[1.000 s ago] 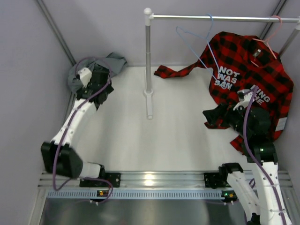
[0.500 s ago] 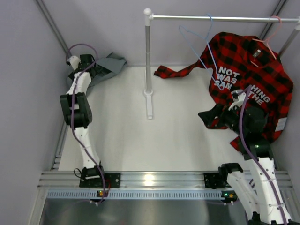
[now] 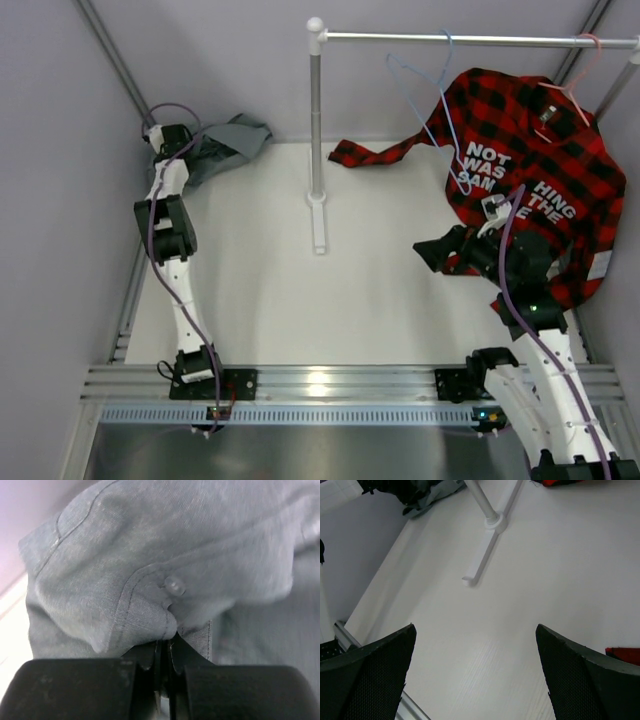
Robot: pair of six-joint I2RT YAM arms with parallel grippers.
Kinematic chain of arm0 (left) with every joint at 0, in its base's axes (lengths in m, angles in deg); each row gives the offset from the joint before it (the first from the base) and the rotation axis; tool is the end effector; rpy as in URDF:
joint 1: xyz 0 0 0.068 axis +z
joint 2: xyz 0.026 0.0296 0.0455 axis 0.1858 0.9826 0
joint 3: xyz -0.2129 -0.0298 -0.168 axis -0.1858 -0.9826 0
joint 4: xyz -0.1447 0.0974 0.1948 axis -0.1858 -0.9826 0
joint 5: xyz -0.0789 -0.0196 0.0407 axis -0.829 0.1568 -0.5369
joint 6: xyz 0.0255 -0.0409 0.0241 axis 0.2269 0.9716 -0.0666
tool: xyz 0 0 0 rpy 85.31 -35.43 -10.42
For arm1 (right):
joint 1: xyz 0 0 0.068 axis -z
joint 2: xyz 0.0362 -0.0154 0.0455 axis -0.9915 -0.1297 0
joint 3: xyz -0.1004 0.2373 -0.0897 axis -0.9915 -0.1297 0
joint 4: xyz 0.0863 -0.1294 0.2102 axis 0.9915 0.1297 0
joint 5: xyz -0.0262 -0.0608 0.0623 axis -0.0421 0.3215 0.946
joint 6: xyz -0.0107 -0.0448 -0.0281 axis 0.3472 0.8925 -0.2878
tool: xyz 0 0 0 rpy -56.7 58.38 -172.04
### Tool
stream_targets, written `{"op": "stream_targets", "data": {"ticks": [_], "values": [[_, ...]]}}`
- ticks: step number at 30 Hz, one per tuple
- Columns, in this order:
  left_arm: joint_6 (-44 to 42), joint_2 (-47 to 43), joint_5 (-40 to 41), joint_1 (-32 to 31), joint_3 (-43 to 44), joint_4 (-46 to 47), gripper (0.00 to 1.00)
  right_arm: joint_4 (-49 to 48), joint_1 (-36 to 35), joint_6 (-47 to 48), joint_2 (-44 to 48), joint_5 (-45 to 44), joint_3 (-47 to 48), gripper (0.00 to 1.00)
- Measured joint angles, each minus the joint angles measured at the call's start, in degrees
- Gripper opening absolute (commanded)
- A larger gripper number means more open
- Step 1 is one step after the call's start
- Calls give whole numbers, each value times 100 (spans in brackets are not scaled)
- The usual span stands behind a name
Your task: Place the shirt on the hanger
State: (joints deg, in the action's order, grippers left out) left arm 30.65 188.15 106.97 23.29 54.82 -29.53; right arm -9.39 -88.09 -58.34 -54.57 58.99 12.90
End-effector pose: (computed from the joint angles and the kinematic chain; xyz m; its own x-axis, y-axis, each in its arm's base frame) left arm 0.5620 0.1388 0.1645 -0.3393 -0.5187 -0.7848 -0.7146 0.6847 -0.1436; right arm 0.1459 0.0329 0.3039 -0.4354 0.2803 -0.8555 -0.4594 0.7481 0.4789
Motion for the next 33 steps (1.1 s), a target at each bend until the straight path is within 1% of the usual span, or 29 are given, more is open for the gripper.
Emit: {"op": "stream_targets", "data": {"ticks": [2, 4, 6, 8, 9, 11, 14, 15, 17, 19, 21, 23, 25, 27, 28, 30, 31, 33], "values": [[122, -479, -251, -46, -612, -52, 0, -116, 0, -20, -39, 0, -4, 99], [289, -1222, -424, -190, -1416, -79, 0, -197, 0, -20, -92, -7, -4, 99], [555, -2415, -450, -490, -2566, -50, 0, -243, 0, -20, -164, -26, -4, 99], [765, -3705, -411, -990, -3650, 44, 0, -264, 0, -17, -245, -44, -2, 99], [857, -4465, -354, -1388, -4210, 120, 0, -271, 0, -17, -295, -42, -2, 99], [984, -6011, -170, -2509, -5268, 400, 0, -291, 0, -66, -363, -24, -4, 99], [1080, -7691, -361, -4059, -6498, 640, 0, -476, 0, -227, -339, 197, -7, 99], [1106, -8067, -474, -4251, -6835, 645, 0, -546, -2, -275, -315, 293, -7, 99], [1110, -8782, -833, -4402, -7490, 498, 0, -590, -4, -306, -262, 450, -2, 100], [1023, -9184, -1353, -4577, -7838, 234, 0, -568, -4, -249, -192, 557, 15, 99], [896, -9390, -2072, -4951, -7901, -107, 0, -511, -4, -155, -144, 651, 68, 100], [723, -9628, -2761, -5486, -7899, -459, 0, -505, -4, -35, -101, 844, 111, 99], [592, -9958, -3296, -5960, -7895, -848, 0, -531, -9, -11, -116, 1165, 111, 99], [492, -10297, -3713, -6240, -7890, -1152, 0, -713, -22, -109, -201, 1563, 92, 99], [439, -10437, -3866, -6304, -7888, -1314, 0, -953, -61, -221, -304, 1766, 28, 97], [352, -10612, -3943, -6347, -7884, -1703, 0, -1547, -269, -535, -638, 2039, -177, 97], [337, -10605, -3759, -6365, -7868, -1950, 0, -1705, -527, -608, -916, 2033, -216, 99], [361, -10410, -3276, -6367, -7862, -2415, 0, -1812, -1147, -614, -1517, 1897, -153, 99]]}}
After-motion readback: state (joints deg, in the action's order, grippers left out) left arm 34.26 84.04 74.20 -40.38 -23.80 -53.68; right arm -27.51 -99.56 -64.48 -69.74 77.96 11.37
